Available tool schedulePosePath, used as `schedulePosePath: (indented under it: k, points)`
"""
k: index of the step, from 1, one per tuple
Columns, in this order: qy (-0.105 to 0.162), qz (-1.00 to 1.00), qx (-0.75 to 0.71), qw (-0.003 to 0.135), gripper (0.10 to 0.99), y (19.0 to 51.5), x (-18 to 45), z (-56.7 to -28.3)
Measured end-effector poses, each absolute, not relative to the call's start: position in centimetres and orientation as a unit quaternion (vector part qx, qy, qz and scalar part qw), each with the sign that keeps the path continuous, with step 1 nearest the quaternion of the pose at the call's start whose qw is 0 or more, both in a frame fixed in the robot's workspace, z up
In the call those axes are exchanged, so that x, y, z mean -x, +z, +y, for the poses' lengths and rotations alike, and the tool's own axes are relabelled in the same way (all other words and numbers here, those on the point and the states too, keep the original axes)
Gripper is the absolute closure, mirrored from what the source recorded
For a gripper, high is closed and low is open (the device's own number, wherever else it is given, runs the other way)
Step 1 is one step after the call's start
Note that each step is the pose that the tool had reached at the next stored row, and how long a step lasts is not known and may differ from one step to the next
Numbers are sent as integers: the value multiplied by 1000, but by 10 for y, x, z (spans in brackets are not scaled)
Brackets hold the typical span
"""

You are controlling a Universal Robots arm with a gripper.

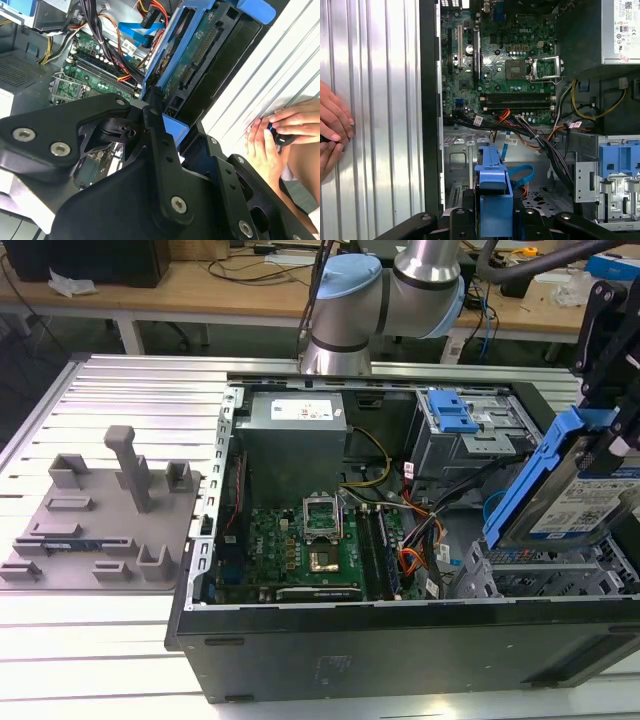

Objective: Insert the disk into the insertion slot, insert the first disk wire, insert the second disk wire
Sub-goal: 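Insert the disk into the insertion slot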

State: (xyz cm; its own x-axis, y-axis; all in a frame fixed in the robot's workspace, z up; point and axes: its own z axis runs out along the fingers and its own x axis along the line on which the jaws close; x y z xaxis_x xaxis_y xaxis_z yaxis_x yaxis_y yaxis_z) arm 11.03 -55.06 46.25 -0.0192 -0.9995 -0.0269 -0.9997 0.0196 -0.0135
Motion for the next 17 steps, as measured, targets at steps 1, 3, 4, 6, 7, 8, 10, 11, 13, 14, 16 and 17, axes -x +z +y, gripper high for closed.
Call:
schedulePosePath:
  k: [1, 3, 4, 6, 7, 8, 10, 11, 13, 14, 16, 17]
  points:
    - [5, 714, 700, 14, 722, 462, -110, -551]
    - [5, 714, 700, 14, 722, 461, -110, -551]
    - [5, 714, 700, 14, 722, 460, -110, -551]
    - [5, 714, 700, 14, 722, 459, -111, -551]
    - [5, 714, 700, 14, 722, 459, -111, -552]
    - [5, 714, 700, 14, 722, 459, -111, -552]
    - [5, 714, 700, 14, 722, 458, -111, -553]
    - [5, 714, 700, 14, 722, 458, -111, -553]
    - [5, 714, 700, 14, 722, 457, -111, -553]
    - [5, 714, 700, 14, 722, 456, -111, -553]
    - [5, 714, 700, 14, 722, 456, -112, -553]
    - [5, 714, 700, 14, 722, 455, -112, -553]
